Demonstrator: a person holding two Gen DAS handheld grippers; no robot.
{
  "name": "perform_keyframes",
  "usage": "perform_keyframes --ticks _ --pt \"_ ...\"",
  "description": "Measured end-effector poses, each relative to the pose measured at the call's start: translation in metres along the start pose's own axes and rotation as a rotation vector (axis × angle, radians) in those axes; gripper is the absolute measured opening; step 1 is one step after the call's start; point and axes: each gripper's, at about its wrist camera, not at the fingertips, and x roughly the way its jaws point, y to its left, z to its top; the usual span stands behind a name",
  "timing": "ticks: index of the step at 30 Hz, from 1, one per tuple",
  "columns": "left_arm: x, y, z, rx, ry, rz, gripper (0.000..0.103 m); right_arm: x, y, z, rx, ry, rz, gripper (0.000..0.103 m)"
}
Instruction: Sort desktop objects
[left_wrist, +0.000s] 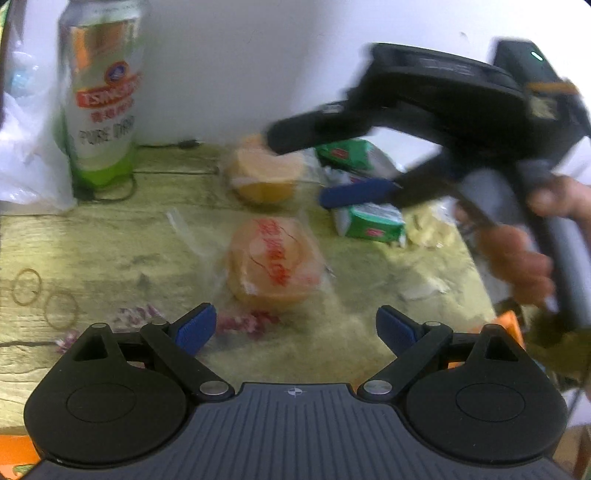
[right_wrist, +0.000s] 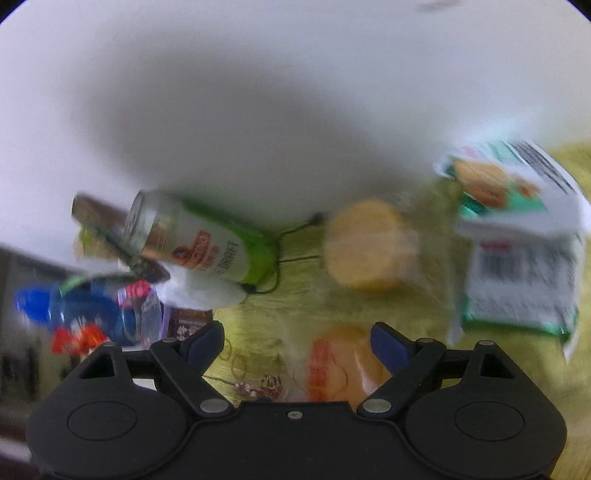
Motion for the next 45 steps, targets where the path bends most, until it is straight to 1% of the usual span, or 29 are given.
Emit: perform_keyframes --ticks 3,7,11,14,18,25,30,32,34,37,41,45 --pt "0.004 -0.004 0.0 0.013 0.017 -0.028 0.094 0.012 0.008 0.005 -0.071 0.025 -0.018 0.087" --pt "0.011 -0.009 0.002 0.02 0.028 -0.038 0.094 0.02 0.01 0.006 -0.106 0.049 -0.024 0.087" --pt "0.022 -0.009 0.004 0.02 0.046 -0.014 0.094 0.03 0.007 0.006 -0.106 0.075 -0.028 0.087" --pt "0.027 -0.008 0.007 0.023 0.046 0.013 0.094 0.034 0.004 0.006 -0.091 0.097 -0.032 0.087" --pt "0.029 -0.007 0.011 0.018 0.037 0.03 0.094 0.033 -0.003 0.005 -0.049 0.125 -0.024 0.087" --pt "0.03 -0.006 0.01 0.016 0.007 0.07 0.094 0.027 -0.02 -0.001 0.083 0.164 0.043 0.088" --pt "0.027 -0.004 0.01 0.001 -0.019 0.096 0.095 0.027 -0.028 -0.01 0.178 0.203 0.102 0.088" --pt "0.025 -0.003 0.011 -0.005 -0.029 0.107 0.095 0.028 -0.03 -0.013 0.214 0.225 0.135 0.09" --pt "0.022 -0.001 0.011 -0.011 -0.04 0.118 0.095 0.031 -0.031 -0.017 0.254 0.249 0.169 0.09" --pt "0.015 0.001 0.013 -0.015 -0.059 0.123 0.095 0.033 -0.031 -0.021 0.292 0.273 0.202 0.09" --pt "0.001 0.0 0.013 -0.004 -0.072 0.132 0.095 0.023 -0.027 -0.018 0.282 0.251 0.206 0.09" --pt "-0.014 0.002 0.008 -0.008 -0.066 0.129 0.095 0.015 -0.024 -0.013 0.26 0.219 0.187 0.091"
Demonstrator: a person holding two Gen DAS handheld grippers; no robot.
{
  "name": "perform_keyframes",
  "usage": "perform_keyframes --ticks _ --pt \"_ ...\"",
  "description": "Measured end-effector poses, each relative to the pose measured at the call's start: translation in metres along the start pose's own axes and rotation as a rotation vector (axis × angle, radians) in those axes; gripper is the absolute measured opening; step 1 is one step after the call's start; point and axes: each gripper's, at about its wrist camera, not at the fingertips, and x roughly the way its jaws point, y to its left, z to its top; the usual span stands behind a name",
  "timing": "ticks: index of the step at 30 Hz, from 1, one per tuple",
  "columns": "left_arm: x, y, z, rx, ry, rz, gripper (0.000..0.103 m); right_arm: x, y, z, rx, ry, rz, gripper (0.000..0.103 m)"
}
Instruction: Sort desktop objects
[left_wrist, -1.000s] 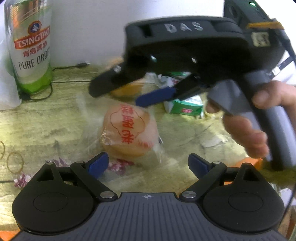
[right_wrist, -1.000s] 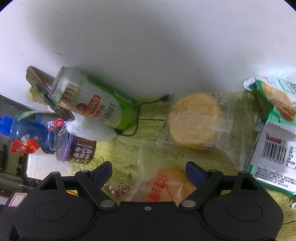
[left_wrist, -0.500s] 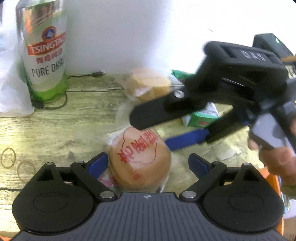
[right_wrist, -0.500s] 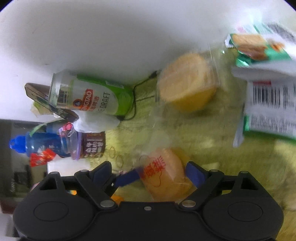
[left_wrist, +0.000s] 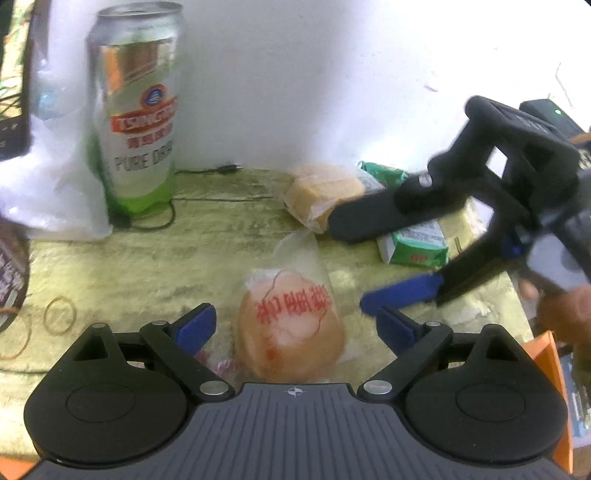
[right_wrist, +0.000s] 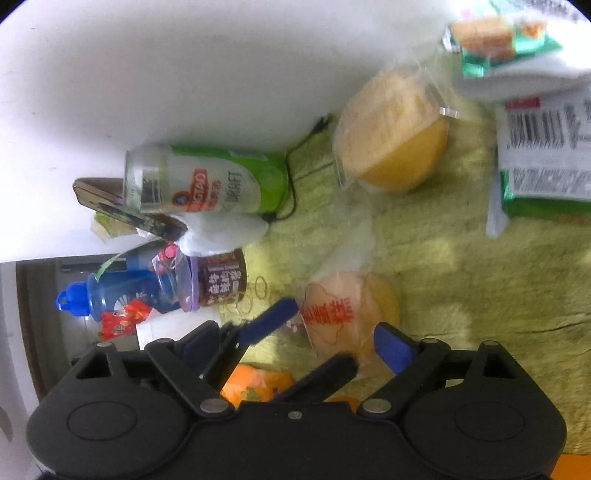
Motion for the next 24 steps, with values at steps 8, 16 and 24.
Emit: perform_keyframes --ticks 8,16,24 --pt "-0.016 0.008 -0.02 -0.052 0.063 -0.04 0.095 0.01 -0.007 0.003 0.033 -0.001 -0.055 0.091" --pt "-0.019 0.008 -0.03 -0.064 0.093 -0.038 0.095 0.045 0.0 -0.007 0.035 0.09 -0.076 0.094" --pt "-0.023 0.009 -0.031 -0.079 0.096 -0.038 0.095 0.033 0.012 -0.007 -0.013 0.056 -0.054 0.093"
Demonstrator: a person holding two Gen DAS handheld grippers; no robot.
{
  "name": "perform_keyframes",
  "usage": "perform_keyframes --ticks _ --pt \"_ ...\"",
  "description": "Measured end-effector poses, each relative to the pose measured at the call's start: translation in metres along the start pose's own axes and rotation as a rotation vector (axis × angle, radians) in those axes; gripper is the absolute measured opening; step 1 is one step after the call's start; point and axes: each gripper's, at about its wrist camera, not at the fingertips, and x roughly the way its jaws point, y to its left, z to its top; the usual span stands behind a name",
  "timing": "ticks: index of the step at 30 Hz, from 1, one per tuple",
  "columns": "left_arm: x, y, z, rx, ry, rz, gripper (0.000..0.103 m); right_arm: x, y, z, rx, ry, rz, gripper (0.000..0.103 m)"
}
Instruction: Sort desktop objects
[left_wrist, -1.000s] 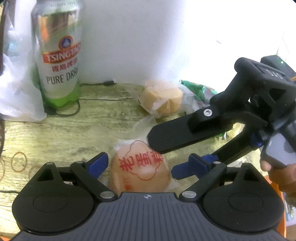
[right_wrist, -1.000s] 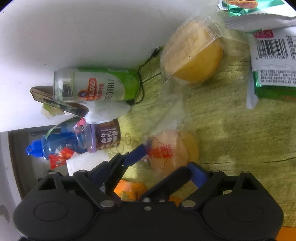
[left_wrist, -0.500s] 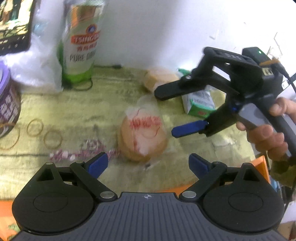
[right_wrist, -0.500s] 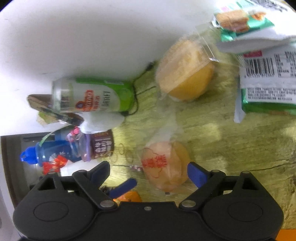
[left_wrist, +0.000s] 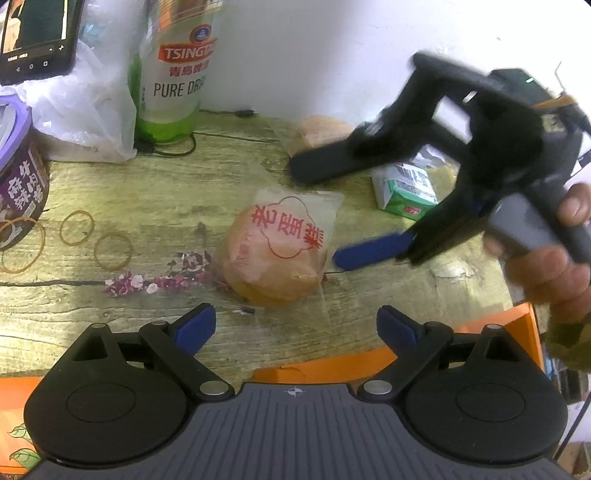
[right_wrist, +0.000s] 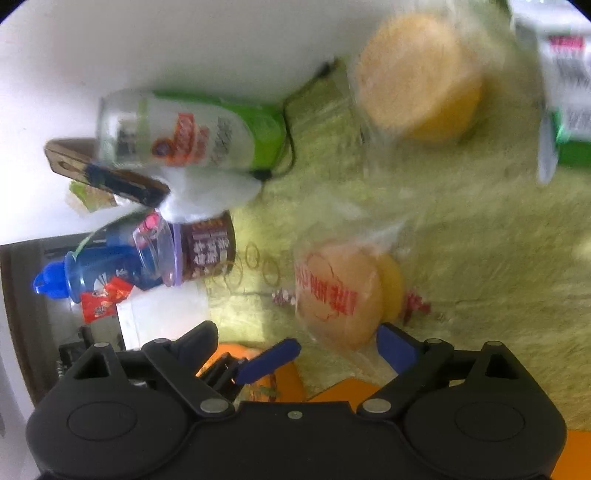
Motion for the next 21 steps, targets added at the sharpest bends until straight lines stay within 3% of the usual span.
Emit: perform_keyframes --ticks 7,11,21 --pt "0.014 0.001 0.005 -0.002 0.014 -0.01 0.095 -0.015 0.024 0.023 -0.116 -0.099 -0.018 0.093" --pt "0.024 0.001 0.009 0.005 0.025 -0.008 0.096 -0.003 0.036 0.034 -0.203 -0.121 -0.094 0.093" --pt "0.031 0.001 0.013 -0.002 0.024 -0.009 0.096 0.013 0.028 0.035 -0.234 -0.074 -0.16 0.094"
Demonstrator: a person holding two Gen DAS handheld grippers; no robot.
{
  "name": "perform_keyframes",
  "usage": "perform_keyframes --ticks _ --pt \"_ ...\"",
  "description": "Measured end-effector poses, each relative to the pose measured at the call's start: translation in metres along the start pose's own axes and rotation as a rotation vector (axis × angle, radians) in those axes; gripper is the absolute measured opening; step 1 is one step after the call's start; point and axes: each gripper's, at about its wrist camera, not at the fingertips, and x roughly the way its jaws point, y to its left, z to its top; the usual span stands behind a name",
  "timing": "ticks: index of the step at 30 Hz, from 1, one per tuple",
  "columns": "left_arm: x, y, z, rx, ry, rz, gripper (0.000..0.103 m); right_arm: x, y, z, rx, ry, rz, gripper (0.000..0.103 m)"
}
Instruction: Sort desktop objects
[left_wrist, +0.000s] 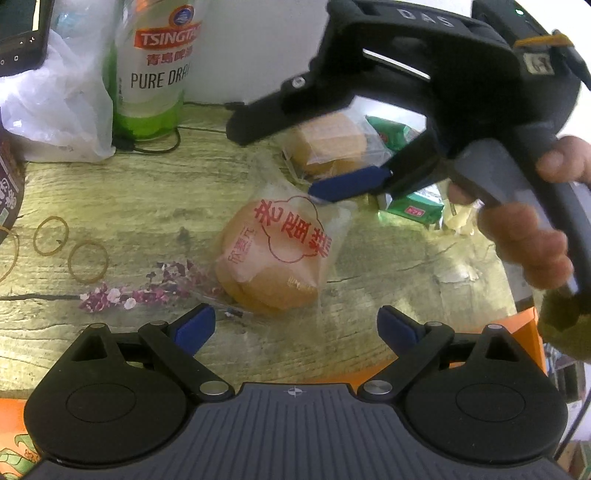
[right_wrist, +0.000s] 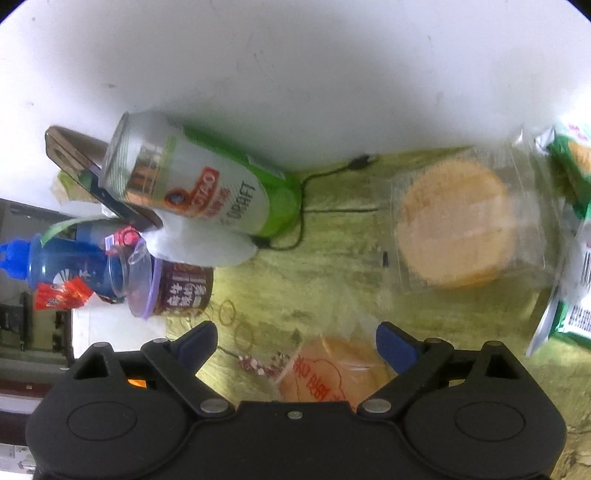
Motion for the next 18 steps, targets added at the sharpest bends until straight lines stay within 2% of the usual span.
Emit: perform_keyframes --ticks 18 --pt "0.001 0.004 0.002 -0.005 -0.067 0.027 0.096 -0.018 -0.032 -0.045 0.185 0.07 0.115 0.095"
